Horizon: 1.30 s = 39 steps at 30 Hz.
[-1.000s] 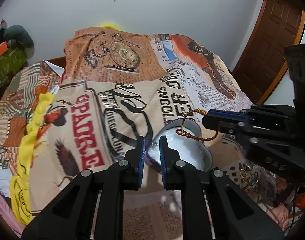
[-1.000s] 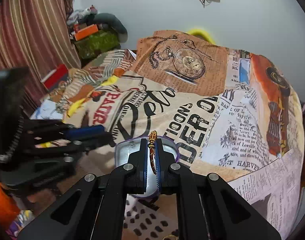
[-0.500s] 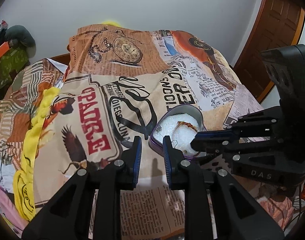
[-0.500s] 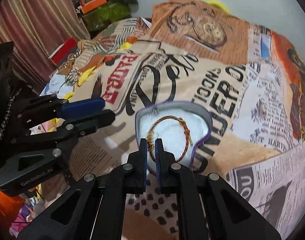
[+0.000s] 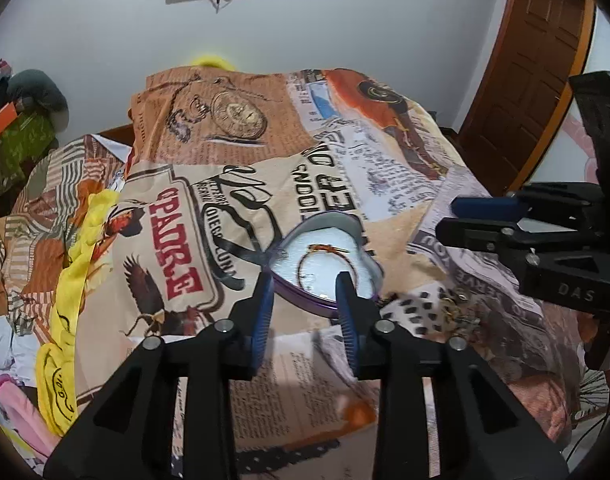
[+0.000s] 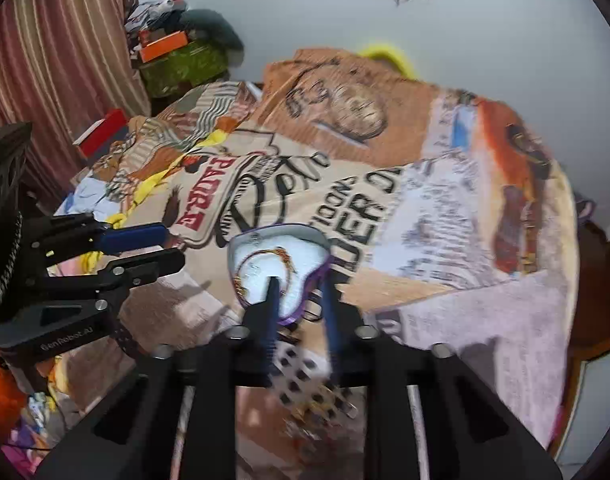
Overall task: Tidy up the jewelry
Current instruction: 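Withdraw both tools from the tin toward the remaining jewelry, then grasp a silver charm from the jewelry pile with the left tool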
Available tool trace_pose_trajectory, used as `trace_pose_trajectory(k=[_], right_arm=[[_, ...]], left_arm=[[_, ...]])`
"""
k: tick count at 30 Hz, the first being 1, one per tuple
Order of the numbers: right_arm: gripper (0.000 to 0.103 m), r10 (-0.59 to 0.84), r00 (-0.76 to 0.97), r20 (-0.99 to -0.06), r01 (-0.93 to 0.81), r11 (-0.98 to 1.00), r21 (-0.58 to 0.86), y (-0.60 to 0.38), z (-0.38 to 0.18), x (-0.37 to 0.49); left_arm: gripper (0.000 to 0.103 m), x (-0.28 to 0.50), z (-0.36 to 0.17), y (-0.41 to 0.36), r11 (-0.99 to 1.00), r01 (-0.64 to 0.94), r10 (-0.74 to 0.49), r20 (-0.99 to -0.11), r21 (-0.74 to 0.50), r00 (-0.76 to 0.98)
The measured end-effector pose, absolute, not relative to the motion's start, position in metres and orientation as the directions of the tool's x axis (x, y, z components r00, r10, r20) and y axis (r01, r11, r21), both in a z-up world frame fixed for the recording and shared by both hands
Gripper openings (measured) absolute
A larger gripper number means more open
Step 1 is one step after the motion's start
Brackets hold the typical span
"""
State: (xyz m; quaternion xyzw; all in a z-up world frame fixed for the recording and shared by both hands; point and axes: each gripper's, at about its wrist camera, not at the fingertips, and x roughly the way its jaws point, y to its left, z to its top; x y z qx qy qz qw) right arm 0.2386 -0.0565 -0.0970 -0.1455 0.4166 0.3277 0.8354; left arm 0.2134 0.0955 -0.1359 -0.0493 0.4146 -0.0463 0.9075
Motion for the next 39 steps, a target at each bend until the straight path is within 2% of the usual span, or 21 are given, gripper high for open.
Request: trace_pose_trajectory(k=[1,2,7,20,35,38,39], right_arm=[[0.039,0.424,0.456,-0.783,-0.664,0.748,0.017,-0.061,-0.095,0.235],[0.04,0.422,0.47,-0.775,-0.66,0.751,0.008,-0.066,-0.094,0.232],[0.04,0.418,0.498,-0.76,-0.635,0.773,0.01,-0.094,-0.092,0.216],[0.04,0.388,0.459,-0.799,-0.617,0.786,0.027,-0.141,-0.125,0.191],[0.04,0.364,0.42,-0.831,-0.602,0.798,0.045,-0.155,-0.153,0.195],[0.04,0.365,0.419,-0.831,-0.598,0.8,0.05,-0.155,-0.154,0.2],[0.04,0.371,0.42,-0.828,-0.597,0.8,0.056,-0.155,-0.154,0.201]], left_arm=[[0.032,0.211,-0.134,0.092,0.991,0.05,-0.129,-0.747,-0.127,0.652],[0.032,0.209,-0.132,0.088,0.99,0.056,-0.133,-0.747,-0.128,0.652],[0.037,0.198,-0.128,0.07,0.987,0.089,-0.157,-0.747,-0.131,0.646],[0.037,0.193,-0.167,0.014,0.975,0.179,-0.207,-0.817,-0.13,0.538],[0.037,0.211,-0.187,-0.026,0.951,0.267,-0.274,-0.828,-0.157,0.488],[0.033,0.216,-0.188,-0.03,0.948,0.278,-0.277,-0.826,-0.154,0.49],[0.027,0.217,-0.189,-0.031,0.948,0.28,-0.279,-0.825,-0.153,0.491]])
